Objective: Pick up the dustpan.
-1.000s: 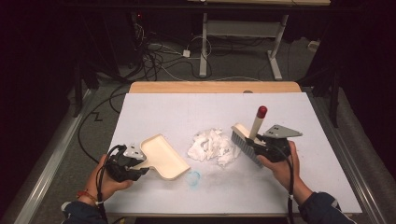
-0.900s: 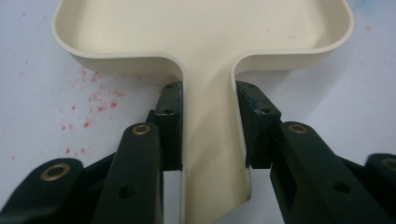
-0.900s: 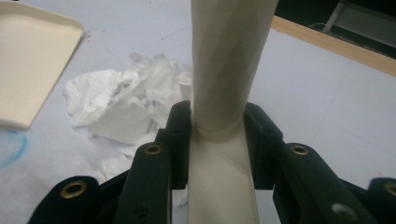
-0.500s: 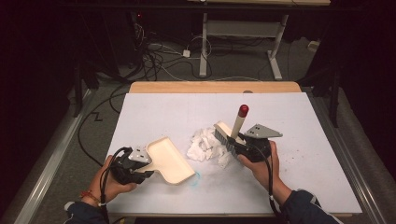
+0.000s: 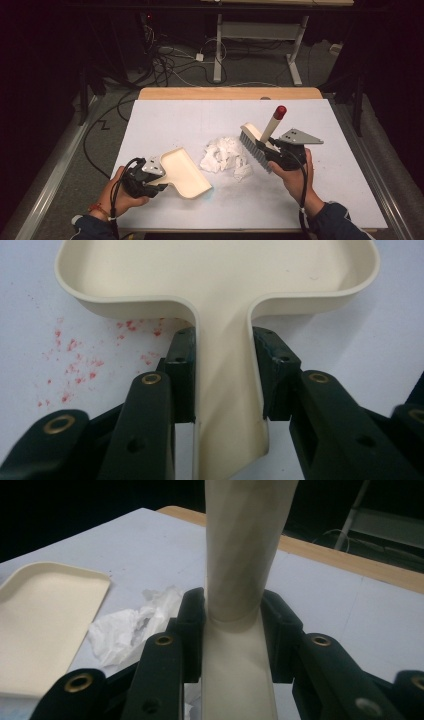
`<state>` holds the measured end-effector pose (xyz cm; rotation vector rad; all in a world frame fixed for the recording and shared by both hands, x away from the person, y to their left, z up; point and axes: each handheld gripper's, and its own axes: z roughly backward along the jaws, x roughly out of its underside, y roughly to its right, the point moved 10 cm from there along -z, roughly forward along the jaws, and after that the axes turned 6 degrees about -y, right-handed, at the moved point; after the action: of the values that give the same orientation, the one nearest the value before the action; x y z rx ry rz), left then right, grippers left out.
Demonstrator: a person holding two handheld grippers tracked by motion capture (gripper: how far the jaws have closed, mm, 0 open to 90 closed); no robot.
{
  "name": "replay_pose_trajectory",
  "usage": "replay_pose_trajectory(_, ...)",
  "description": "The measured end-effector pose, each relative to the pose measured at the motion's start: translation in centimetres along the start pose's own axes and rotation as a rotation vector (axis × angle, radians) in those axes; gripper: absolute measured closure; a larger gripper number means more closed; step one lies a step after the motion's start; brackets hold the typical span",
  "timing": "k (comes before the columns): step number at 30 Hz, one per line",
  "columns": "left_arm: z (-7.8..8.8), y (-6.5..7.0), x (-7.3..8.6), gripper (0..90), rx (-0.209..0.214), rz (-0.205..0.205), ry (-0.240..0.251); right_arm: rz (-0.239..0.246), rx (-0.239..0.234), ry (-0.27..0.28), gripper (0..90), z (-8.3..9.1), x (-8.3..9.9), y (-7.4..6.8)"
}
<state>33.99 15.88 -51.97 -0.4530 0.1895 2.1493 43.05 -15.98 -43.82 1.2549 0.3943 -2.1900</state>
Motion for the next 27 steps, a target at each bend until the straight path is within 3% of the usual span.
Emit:
replay_pose_trajectory(3, 0.0, 0.0, 0.1, 62.9, 0.002, -0.003, -0.005, 0.022, -0.035, -0.005, 67.8, 1.0, 0.1, -0.2)
replay_pose_trajectory(7, -0.1, 0.0, 0.0, 62.9, 0.004, -0.002, -0.005, 0.012, -0.083, 0.015, 67.8, 2.3, -0.4, -0.2)
replay_pose_trajectory(11, -0.2, 0.1, 0.0, 62.9, 0.003, -0.006, -0.007, 0.043, -0.087, 0.026, 67.8, 3.2, -0.8, -0.3)
replay_pose_trajectory(18, -0.4, 0.2, -0.1, 62.8, 0.009, -0.004, -0.013, 0.078, -0.12, -0.059, 67.8, 2.9, 0.9, -0.9)
replay_pose_trajectory(22, -0.5, 0.2, -0.2, 62.8, 0.013, -0.008, -0.016, 0.102, -0.112, -0.115, 67.8, 2.3, 2.5, -0.8)
replay_pose_trajectory(27, -0.6, 0.2, -0.6, 62.8, 0.02, -0.017, -0.018, 0.113, -0.069, -0.125, 67.8, 1.7, 2.9, -0.1)
